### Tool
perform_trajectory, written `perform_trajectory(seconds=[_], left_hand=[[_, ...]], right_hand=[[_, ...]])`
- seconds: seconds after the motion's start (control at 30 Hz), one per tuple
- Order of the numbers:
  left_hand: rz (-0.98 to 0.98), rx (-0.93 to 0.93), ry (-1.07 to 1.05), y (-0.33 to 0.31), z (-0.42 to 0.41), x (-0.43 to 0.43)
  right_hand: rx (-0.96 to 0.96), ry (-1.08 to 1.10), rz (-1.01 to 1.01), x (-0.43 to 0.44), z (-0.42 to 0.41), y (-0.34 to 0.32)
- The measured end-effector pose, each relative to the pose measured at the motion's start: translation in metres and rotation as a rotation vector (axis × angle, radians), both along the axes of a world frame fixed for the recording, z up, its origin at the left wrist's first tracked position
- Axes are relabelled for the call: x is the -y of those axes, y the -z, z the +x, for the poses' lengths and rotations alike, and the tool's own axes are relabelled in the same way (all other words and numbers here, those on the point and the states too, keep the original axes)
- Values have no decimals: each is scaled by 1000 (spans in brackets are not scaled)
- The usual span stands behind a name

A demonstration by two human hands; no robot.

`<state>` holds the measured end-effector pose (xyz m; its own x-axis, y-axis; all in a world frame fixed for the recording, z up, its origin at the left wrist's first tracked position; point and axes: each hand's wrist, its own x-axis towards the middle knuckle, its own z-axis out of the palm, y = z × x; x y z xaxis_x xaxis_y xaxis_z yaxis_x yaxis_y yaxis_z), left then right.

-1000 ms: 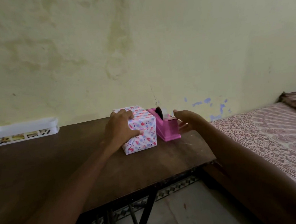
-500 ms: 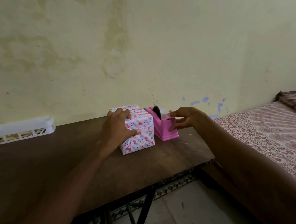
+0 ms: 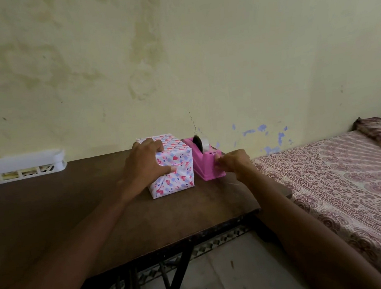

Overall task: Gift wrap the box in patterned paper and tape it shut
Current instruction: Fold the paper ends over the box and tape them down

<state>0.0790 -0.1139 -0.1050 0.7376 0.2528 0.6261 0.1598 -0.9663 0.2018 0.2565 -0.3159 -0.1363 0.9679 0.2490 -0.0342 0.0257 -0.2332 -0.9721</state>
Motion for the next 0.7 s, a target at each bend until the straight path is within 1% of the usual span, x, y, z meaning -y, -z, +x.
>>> perform_trajectory(seconds=[0.07, 0.1, 0.2, 0.33, 0.4, 0.47, 0.53, 0.6, 0.7], left_hand=[[6, -9, 1, -1, -1, 0], [7, -12, 5, -2, -1, 0], [-2, -16, 14, -3, -1, 0], [-4, -27, 37, -8, -1, -3], [-16, -35, 48, -12, -4, -1], [-38, -41, 56, -14, -7, 1], [-52, -51, 50, -15, -8, 4], [-69, -61, 41, -17, -9, 5], [-72, -58, 37, -17, -10, 5]], right_hand=[[197, 61, -169, 1, 2, 3], [254, 83, -227, 4, 3, 7], [295, 116, -246, 13, -6, 19], [384, 124, -136, 6, -38, 18], [395, 3, -45, 0, -65, 16], [342, -190, 98, -9, -94, 17], [304, -297, 218, -21, -111, 20], [258, -314, 307, -35, -119, 23], [98, -306, 428, -50, -125, 27]])
